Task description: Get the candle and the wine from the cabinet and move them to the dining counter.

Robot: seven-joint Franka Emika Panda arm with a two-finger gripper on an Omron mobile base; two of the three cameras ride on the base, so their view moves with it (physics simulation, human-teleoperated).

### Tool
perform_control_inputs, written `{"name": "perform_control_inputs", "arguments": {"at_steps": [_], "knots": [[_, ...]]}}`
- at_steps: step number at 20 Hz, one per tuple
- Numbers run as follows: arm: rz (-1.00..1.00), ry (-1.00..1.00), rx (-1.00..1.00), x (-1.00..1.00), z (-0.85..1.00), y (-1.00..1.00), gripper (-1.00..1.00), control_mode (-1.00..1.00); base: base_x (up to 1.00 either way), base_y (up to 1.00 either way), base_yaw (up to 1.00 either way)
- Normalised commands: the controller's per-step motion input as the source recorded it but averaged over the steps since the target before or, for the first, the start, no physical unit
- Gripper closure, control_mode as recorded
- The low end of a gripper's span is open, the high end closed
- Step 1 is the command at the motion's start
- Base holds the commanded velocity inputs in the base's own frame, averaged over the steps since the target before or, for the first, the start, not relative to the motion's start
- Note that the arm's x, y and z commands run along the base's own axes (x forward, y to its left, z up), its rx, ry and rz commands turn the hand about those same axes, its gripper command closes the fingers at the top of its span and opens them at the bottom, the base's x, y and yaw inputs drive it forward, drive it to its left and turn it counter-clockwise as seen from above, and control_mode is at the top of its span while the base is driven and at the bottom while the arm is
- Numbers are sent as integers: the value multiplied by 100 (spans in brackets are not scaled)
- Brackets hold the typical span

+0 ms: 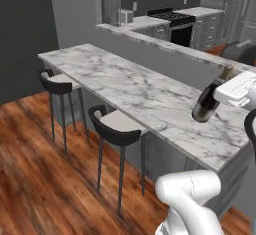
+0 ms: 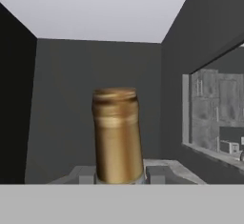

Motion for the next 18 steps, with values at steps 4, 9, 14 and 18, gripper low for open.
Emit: {"name": "perform_control_inputs", "arguments": {"at_steps": [4, 9, 14, 18], "knots": [[0, 1, -11, 44, -1, -2, 100, -100, 0, 0, 0], [0, 7, -9, 49, 0, 0, 100, -100, 0, 0, 0], [0, 2, -1, 34, -26, -9, 100, -100, 0, 0, 0], [0, 0, 0, 40, -21, -7, 100, -100, 0, 0, 0]]}}
